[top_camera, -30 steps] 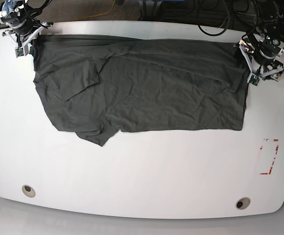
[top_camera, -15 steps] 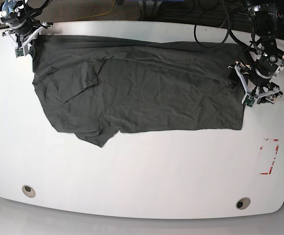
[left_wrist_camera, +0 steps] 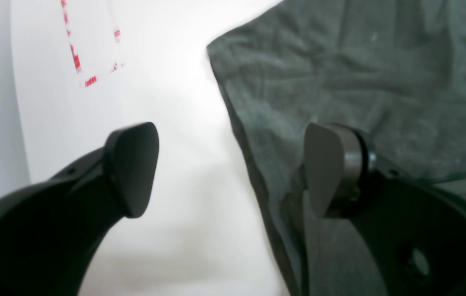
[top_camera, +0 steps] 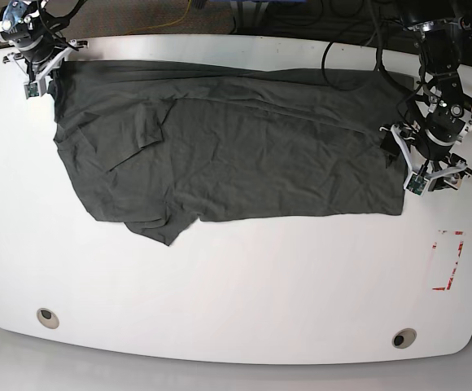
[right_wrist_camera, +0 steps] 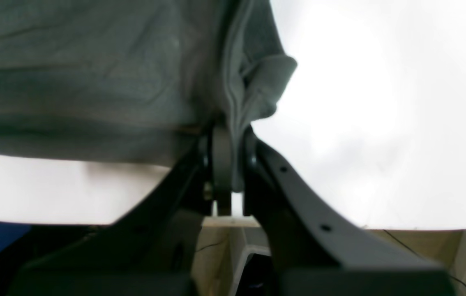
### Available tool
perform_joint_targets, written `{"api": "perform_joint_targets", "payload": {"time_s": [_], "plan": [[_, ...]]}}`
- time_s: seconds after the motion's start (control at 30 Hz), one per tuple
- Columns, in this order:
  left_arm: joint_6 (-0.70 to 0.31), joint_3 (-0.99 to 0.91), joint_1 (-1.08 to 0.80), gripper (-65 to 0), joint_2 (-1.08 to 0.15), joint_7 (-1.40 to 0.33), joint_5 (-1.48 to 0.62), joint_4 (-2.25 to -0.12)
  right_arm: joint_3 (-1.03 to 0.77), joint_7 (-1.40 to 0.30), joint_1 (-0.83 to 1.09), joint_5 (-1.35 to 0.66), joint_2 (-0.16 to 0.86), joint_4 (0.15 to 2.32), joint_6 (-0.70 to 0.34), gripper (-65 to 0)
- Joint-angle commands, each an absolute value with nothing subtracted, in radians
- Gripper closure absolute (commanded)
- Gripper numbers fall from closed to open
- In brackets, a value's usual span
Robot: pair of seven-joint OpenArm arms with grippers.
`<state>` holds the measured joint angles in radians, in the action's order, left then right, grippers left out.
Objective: Layout the t-shirt on the table in an organized manner, then fold the t-shirt properly
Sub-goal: 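Open the left gripper and shift it along the shirt's side edge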
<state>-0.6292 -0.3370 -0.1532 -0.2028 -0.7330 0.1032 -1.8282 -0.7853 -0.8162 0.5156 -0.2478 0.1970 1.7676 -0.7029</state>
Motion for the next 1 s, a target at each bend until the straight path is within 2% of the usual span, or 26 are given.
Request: {"api": "perform_joint_targets", "payload": {"time_s": [0.0,0.27,0.7,0.77,0.83,0.97], "plan": [[-0.693,-0.343,-0.150,-52.3,-0.213,-0.720,0.099,-1.848,-0.792,-0.803,0.519,-0.254,0.213,1.787,-0.698,0.0],[-0.698,-0.375,-0.183,-52.2,-0.211,-0.713,0.097,-1.851,-0.792,-0.803,0.507,-0.252,0.209,1.785,-0.698,0.0],[-0.698,-0.470,-0.191,-52.2,-0.159,-0.549,0.101,-1.844,-0.794,-0.806,0.499,-0.243,0.185,1.785,-0.698,-0.5],[-0.698,-0.470,-0.191,-52.2,-0.157,-0.539,0.101,-1.844,-0.797,-0.808,0.501,-0.243,0.183,1.785,-0.698,-2.6],[-0.698,-0.470,-0.191,-52.2,-0.157,-0.533,0.101,-1.840,-0.799,-0.809,0.501,-0.243,0.174,1.787,-0.698,-7.7],[-0.698,-0.470,-0.189,-52.2,-0.157,-0.533,0.101,-1.814,-0.803,-0.809,0.510,-0.225,0.163,1.808,-0.698,-25.1]]}}
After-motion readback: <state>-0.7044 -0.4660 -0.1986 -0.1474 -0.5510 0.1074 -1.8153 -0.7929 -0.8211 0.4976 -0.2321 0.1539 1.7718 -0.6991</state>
